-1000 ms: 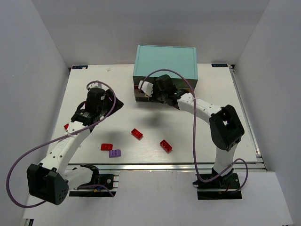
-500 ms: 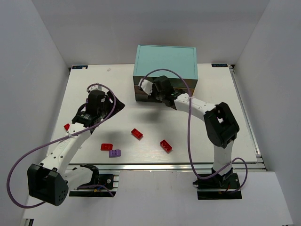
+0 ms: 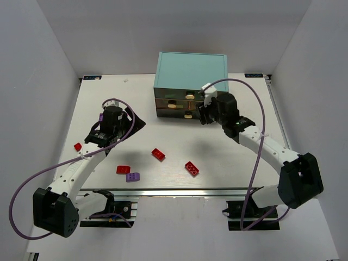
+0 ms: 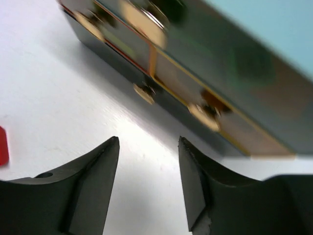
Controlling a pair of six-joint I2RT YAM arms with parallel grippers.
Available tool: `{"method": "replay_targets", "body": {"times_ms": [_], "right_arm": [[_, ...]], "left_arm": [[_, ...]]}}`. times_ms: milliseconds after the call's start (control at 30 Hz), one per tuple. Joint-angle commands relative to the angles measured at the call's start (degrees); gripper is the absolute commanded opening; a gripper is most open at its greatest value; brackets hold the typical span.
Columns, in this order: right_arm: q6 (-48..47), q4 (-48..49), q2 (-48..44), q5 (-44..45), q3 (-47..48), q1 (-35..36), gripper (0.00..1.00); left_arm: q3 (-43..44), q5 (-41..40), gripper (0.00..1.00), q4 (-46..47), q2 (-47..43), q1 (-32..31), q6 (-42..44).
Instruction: Sort the legos into containers by color
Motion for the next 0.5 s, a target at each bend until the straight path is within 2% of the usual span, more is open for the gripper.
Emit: {"method": "replay_targets", "body": {"times_ms": [0,33,200,367,467], "right_arm": [[17.20,0.46,-1.11,1.36,-2.80,-3.44,0.58],[19.14,0.63,-0.93,1.36,-2.81,-3.89,0.65],[30.73,1.07,0.91,5.23,-1.58,-6.35,0.64],[33.40,4.23,4.69,6.81,0.70,-7.23,0.66],[35.15,2.92,8.55,8.22,4.03,-7.41,0.68]], "left_arm": [[-0.74,1.25,0.83,1.15,0.10,0.11,0.43],[-0.57,1.25,0.83,0.98,0.36,0.11,0.43],[-0.56,1.25,0.83,0.71,0.54,0.11,0.69],[-0.83,5.82,0.84,0.72,2.91,0.11,2.27],[-1.35,7.84,0.84,1.33,3.09,0.11,2.36]]}}
